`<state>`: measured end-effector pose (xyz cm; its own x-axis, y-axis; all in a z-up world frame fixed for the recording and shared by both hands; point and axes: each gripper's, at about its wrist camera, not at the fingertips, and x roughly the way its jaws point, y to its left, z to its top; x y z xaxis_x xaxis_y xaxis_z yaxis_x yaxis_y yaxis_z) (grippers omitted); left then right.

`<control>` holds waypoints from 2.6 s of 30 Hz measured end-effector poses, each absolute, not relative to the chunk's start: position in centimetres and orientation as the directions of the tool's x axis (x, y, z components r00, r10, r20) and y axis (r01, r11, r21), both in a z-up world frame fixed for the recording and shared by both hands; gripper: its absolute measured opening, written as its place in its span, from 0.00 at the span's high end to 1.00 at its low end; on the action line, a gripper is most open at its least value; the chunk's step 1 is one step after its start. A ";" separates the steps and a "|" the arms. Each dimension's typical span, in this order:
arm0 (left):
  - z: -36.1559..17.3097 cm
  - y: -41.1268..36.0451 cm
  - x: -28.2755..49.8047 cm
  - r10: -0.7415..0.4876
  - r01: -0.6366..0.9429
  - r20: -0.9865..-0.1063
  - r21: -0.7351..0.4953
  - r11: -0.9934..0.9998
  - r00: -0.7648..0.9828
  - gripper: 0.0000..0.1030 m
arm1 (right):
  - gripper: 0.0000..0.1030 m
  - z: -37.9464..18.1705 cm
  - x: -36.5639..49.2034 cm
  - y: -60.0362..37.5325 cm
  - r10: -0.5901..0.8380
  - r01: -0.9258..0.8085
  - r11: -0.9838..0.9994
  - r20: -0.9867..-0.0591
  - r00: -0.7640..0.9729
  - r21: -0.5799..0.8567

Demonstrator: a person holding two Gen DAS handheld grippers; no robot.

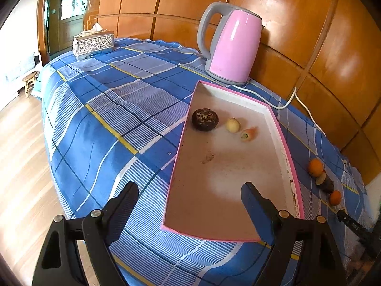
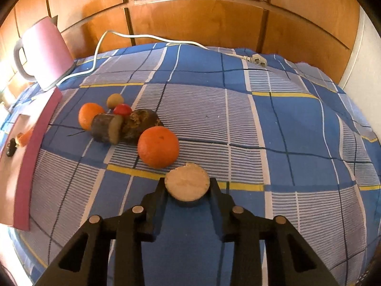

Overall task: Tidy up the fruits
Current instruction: 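Move the right tool to the cut log slice and grasp it, then carry the log slice into the tray and open the right tool, then withdraw the right tool from the tray back toward the produce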

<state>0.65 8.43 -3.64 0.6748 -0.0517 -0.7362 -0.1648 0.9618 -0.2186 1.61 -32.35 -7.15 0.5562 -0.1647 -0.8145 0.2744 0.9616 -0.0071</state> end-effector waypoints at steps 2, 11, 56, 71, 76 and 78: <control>-3.6 8.5 0.7 -0.051 -0.166 -0.736 -0.220 0.961 0.675 0.14 | 0.67 -6.3 1.0 -32.0 -0.140 0.255 0.967 -0.807 0.573 0.013; -3.9 8.9 0.8 -0.048 -0.178 -0.740 -0.223 0.958 0.671 0.14 | 0.67 -3.3 1.9 -26.1 0.077 0.001 0.995 -0.783 0.618 0.098; -4.3 10.2 1.0 -0.025 -0.232 -0.745 -0.238 0.943 0.667 0.14 | 0.60 -3.3 8.7 -9.5 0.208 -0.299 0.954 -0.790 0.577 0.033; -3.6 8.0 1.1 -0.068 -0.133 -0.730 -0.214 0.968 0.680 0.14 | 0.54 -2.9 4.6 -17.4 0.068 -0.068 0.997 -0.756 0.651 0.030; -3.1 6.0 1.3 -0.109 -0.051 -0.722 -0.196 0.979 0.684 0.14 | 0.54 -3.6 2.9 -22.1 -0.010 0.062 0.997 -0.762 0.647 0.040; -2.8 5.1 1.4 -0.124 -0.016 -0.720 -0.184 0.983 0.683 0.14 | 0.54 -4.0 2.1 -24.2 -0.045 0.120 0.992 -0.768 0.639 0.042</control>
<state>1.43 5.06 -2.83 0.6826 -0.1243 -0.7201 -0.0157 0.9827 -0.1845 2.08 -24.17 -3.99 0.6392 -0.0446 -0.7677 0.1199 0.9919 0.0422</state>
